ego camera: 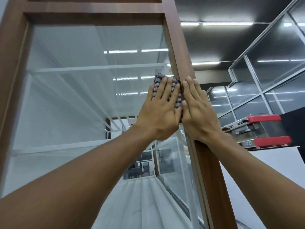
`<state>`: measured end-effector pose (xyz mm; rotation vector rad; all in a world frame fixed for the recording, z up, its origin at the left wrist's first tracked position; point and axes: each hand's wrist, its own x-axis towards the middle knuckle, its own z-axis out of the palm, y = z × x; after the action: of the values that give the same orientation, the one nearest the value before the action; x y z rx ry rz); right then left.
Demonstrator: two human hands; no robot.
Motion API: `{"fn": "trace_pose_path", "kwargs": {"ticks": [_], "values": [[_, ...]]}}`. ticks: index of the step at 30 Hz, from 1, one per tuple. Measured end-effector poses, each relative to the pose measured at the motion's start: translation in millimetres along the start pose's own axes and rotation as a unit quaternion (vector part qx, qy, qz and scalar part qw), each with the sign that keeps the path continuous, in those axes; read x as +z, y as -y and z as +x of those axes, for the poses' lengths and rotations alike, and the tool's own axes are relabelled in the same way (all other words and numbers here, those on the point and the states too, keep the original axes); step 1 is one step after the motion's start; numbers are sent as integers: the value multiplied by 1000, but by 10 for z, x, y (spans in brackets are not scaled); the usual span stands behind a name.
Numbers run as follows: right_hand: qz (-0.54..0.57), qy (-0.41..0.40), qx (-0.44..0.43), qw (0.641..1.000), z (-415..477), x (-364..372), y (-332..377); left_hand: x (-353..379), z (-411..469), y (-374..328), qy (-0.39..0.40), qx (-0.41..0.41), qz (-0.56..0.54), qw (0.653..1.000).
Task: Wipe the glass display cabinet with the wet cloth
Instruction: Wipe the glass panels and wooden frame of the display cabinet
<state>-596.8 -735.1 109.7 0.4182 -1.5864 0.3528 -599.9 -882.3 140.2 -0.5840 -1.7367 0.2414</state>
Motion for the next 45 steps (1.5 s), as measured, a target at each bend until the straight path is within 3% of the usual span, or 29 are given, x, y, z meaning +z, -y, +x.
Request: {"fn": "trace_pose_path", "kwargs": {"ticks": [3, 6, 14, 27, 31, 35, 39, 45], "values": [[-61, 12, 24, 998, -152, 41, 123, 35, -328, 47, 1, 36, 12, 999], [-111, 23, 17, 993, -179, 115, 377, -25, -480, 215, -9, 17, 12, 1000], [-21, 74, -35, 996, 77, 552, 1152, -206, -873, 978, -32, -54, 24, 998], [-77, 89, -106, 987, 150, 1331, 2469, -624, -1889, 2528, -37, -192, 80, 977], [-81, 81, -109, 987, 74, 1328, 2409, -497, -2094, 2181, -52, -217, 45, 974], [-100, 84, -125, 984, -35, 1157, 2113, -374, -2051, 1880, -36, -106, 29, 993], [-99, 65, -75, 990, -80, 988, 1758, -417, -1371, 1742, -47, -152, 12, 987], [-98, 53, -52, 992, -153, 779, 1315, -233, -1606, 1446, -34, -39, 40, 998]]}}
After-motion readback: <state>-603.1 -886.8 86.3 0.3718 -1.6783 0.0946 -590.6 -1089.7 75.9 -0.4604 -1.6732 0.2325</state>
